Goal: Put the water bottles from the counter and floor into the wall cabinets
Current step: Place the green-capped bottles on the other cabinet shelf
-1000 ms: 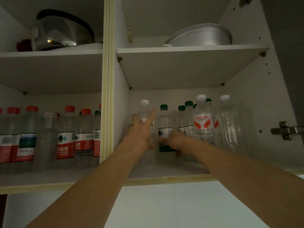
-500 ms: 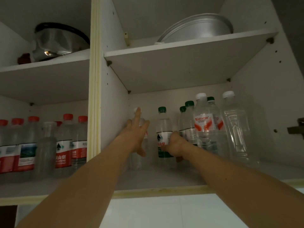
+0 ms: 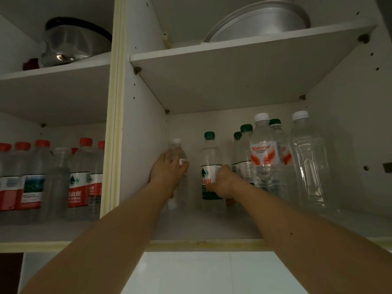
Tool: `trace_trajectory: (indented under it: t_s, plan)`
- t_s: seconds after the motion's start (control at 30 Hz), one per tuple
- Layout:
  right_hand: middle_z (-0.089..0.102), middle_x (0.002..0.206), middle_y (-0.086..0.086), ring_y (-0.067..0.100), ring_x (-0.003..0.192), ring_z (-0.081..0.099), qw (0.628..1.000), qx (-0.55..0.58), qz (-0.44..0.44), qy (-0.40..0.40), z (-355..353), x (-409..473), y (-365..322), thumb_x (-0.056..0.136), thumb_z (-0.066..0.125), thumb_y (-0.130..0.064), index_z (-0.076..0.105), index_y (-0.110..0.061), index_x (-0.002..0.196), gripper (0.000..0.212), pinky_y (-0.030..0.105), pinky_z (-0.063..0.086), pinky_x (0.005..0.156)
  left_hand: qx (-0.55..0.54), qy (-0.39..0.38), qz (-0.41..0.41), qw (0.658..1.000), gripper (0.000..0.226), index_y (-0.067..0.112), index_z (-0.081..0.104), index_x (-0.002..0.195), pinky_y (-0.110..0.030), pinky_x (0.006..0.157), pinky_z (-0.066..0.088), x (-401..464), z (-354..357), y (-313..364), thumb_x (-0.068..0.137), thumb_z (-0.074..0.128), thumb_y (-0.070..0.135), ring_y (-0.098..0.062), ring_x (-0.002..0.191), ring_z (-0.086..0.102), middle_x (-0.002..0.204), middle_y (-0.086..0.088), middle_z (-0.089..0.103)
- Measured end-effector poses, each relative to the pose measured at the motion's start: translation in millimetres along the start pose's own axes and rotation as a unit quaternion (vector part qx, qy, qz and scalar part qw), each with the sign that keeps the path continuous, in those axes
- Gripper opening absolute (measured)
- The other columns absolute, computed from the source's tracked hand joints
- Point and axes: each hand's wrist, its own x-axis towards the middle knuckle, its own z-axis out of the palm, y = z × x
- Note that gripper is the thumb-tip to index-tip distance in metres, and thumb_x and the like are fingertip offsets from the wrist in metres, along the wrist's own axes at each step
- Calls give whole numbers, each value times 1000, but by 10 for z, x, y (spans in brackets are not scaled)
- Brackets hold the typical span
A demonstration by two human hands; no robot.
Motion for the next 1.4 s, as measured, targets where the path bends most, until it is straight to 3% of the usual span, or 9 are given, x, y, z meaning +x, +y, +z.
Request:
trace_trajectory:
  t_s: [0.1, 0.23, 0.47, 0.63, 0.8, 0.9, 1.1, 1.23, 1.4]
  plan:
    - [50, 140, 15, 31, 125, 53, 1000, -3, -2, 1, -4, 18, 16, 91, 71, -25, 24, -6, 149, 77, 39, 46, 105, 17, 0, -9, 1000, 126, 16, -2, 158, -48, 123, 14, 34, 35, 28, 71, 83, 53, -46, 150, 6, 162, -27, -13]
    - [50, 140, 15, 30, 125, 53, 1000, -5, -5, 2, -7, 19, 25, 91, 72, -25, 25, -5, 149, 77, 38, 45, 103, 5, -5, -9, 1000, 106, 10, 1, 159, -51, 122, 16, 31, 35, 67, 87, 72, 44, -48, 149, 5, 162, -28, -11]
    - [52, 137, 15, 30, 121, 55, 999, -38, -1, 6, 28, -13, -35, 90, 73, -28, 28, -4, 147, 77, 36, 48, 95, -126, 26, -24, 991, 110, 7, 2, 158, -44, 124, 14, -77, 42, 81, 84, 76, 40, -41, 151, 5, 163, -25, -8]
    - [49, 140, 17, 32, 124, 53, 997, -53, 31, -45, 15, 37, -154, 90, 73, -29, 30, -3, 147, 76, 34, 46, 102, 1, -15, -90, 996, 122, 0, -15, 155, -56, 122, -5, -66, 0, 124, 84, 72, 49, -41, 152, -8, 164, -25, -11]
    - [59, 130, 19, 36, 114, 62, 993, -67, 32, -90, -89, 159, -199, 88, 76, -24, 49, -6, 136, 58, 48, 57, 92, 110, -65, -114, 985, 126, 4, -20, 152, -68, 111, -21, 17, 69, 151, 83, 62, 70, -45, 147, -22, 162, -22, -21]
    - [60, 132, 16, 33, 118, 61, 991, -80, 12, -104, -67, 240, -190, 88, 76, -24, 54, -8, 136, 56, 46, 54, 99, 129, -65, -114, 983, 121, 5, -21, 152, -68, 110, -20, 28, 71, 140, 84, 49, 77, -44, 147, -23, 162, -21, -22]
    - [63, 124, 16, 32, 110, 63, 993, -73, -19, -96, 143, 419, -127, 87, 76, -26, 57, -9, 131, 51, 47, 58, 91, 140, -61, -122, 981, 123, 4, -24, 151, -67, 112, -18, 39, 96, 155, 84, 45, 80, -43, 147, -24, 161, -20, -24]
    - [64, 116, 12, 22, 94, 61, 991, -89, -63, -76, 267, 532, -110, 88, 75, -31, 57, -10, 128, 48, 38, 57, 91, 147, -70, -123, 979, 118, 3, -23, 151, -65, 115, -16, 46, 90, 167, 85, 35, 82, -42, 148, -23, 161, -21, -24]
    - [56, 85, 0, 22, 86, 64, 992, -90, -71, -46, 333, 560, -85, 87, 76, -35, 58, -13, 123, 46, 36, 61, 79, 125, -63, -123, 983, 121, 5, -24, 152, -64, 116, -15, 49, 95, 157, 83, 38, 83, -43, 148, -21, 161, -20, -24]
